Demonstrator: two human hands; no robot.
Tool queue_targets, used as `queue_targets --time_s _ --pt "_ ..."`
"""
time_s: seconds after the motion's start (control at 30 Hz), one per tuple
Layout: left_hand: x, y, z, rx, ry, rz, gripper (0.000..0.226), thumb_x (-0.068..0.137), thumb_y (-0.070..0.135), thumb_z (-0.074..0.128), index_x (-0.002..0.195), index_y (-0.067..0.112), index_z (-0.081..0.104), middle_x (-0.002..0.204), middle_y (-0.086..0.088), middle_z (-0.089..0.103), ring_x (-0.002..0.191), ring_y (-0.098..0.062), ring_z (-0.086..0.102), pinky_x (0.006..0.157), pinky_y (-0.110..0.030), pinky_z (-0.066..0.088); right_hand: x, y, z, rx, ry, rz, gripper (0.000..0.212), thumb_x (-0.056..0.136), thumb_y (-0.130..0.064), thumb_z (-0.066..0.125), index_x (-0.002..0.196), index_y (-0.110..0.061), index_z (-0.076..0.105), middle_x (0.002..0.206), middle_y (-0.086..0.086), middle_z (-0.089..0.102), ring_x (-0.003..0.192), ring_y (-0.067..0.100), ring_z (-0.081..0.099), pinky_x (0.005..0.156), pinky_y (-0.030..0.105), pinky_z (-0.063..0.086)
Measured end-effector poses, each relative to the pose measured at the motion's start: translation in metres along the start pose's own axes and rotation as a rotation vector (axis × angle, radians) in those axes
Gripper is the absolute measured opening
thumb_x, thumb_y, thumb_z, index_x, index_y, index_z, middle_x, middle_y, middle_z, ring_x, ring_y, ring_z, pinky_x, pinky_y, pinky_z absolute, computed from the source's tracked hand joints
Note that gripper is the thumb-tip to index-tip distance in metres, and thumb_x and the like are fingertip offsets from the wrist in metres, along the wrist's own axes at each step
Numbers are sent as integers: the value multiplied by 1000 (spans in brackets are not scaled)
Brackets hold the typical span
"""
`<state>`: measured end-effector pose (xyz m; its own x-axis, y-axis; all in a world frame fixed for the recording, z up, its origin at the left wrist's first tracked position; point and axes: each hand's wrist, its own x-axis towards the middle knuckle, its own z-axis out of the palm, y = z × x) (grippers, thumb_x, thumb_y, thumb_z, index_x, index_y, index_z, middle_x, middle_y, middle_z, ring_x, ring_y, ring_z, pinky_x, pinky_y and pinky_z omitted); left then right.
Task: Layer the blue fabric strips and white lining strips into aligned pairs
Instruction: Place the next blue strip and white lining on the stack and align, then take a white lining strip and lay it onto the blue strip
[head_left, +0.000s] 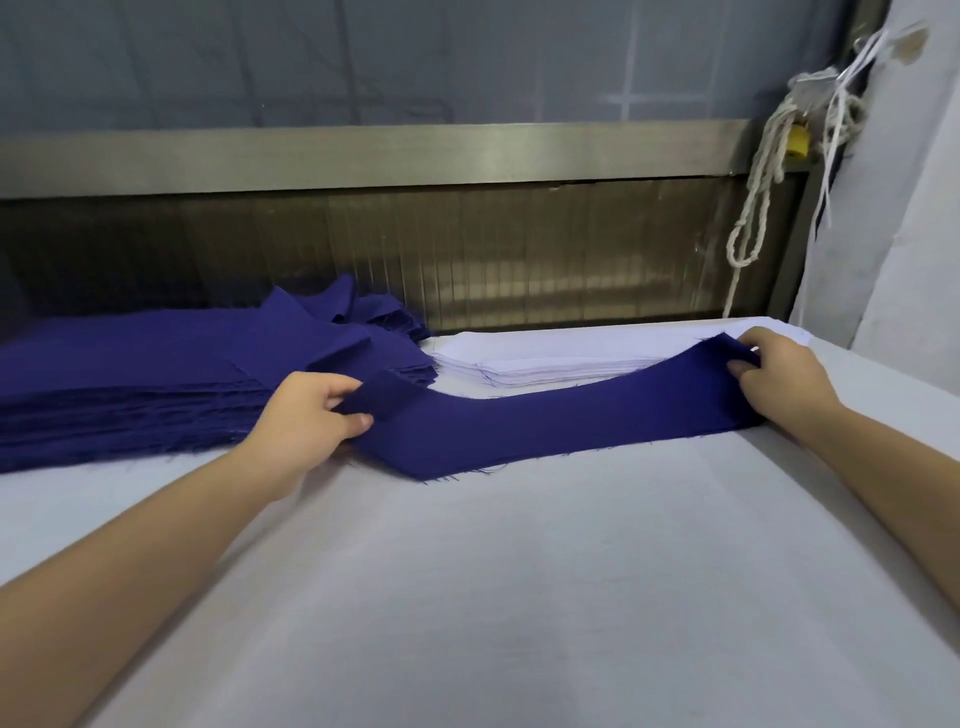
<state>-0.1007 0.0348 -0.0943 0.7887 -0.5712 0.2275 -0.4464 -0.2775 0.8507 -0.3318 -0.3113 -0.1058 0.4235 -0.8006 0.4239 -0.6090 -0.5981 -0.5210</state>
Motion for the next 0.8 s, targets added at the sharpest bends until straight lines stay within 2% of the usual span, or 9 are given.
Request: queue_targets --time_s 0.03,0.1,0.23,0.37,0.5,0.57,0.63,0.7,0.8 --pt "0 3 -1 -58 15 -4 26 84 -7 62 93 16 68 73 18 70 69 0 67 56 -12 51 0 -1 -1 58 17 6 24 92 -5 48 115 -4 56 110 20 61 98 36 52 81 36 37" --pt "2 8 -7 -201 40 -29 26 85 -6 60 99 15 67 76 14 72 72 -6 69 52 -13 51 -1 -5 -3 173 49 17 22 93 -5 48 113 -4 56 110 19 61 96 33 51 82 37 38" --pt "14 18 -25 -497 140 -85 25 86 -4 60 101 14 67 89 2 74 81 -14 71 60 -23 57 -1 -19 -3 421 60 118 25 96 -7 48 120 -6 53 117 16 58 105 31 52 91 46 44" --pt "27 20 -48 -666 222 -106 21 85 -6 60 91 13 66 84 -2 74 76 -14 71 60 -22 56 5 -45 5 537 9 114 21 95 -7 49 116 -7 55 113 15 60 103 32 55 90 48 46" --pt "41 2 -77 -733 359 -215 21 85 -8 59 97 8 65 97 -9 69 88 -20 68 68 -28 56 11 -87 20 628 -60 64 12 95 -5 49 102 -10 57 101 13 61 92 26 55 82 43 46" --pt "46 -10 -93 -800 465 -288 20 84 -8 60 91 11 61 95 -9 66 86 -19 67 64 -28 55 12 -110 29 663 -96 40 12 95 -5 48 99 -11 57 97 10 61 91 25 55 81 41 46" --pt "51 -24 -112 -923 569 -347 27 83 -10 61 99 12 55 92 -11 63 83 -19 66 59 -29 55 13 -136 40 681 -128 11 12 95 -5 48 100 -9 58 95 8 60 90 24 55 78 39 46" --pt "57 -38 -132 -1037 614 -381 41 84 -9 60 117 12 51 96 -13 63 83 -20 66 57 -29 56 14 -160 50 704 -159 -17 12 95 -5 48 98 -9 58 93 7 60 87 24 55 74 34 47" --pt "65 -56 -161 -1134 595 -411 41 89 -2 56 128 6 51 115 -10 63 94 -18 65 54 -24 55 14 -197 64 764 -251 -4 13 96 -3 47 102 -8 57 92 7 60 85 22 56 61 27 46"
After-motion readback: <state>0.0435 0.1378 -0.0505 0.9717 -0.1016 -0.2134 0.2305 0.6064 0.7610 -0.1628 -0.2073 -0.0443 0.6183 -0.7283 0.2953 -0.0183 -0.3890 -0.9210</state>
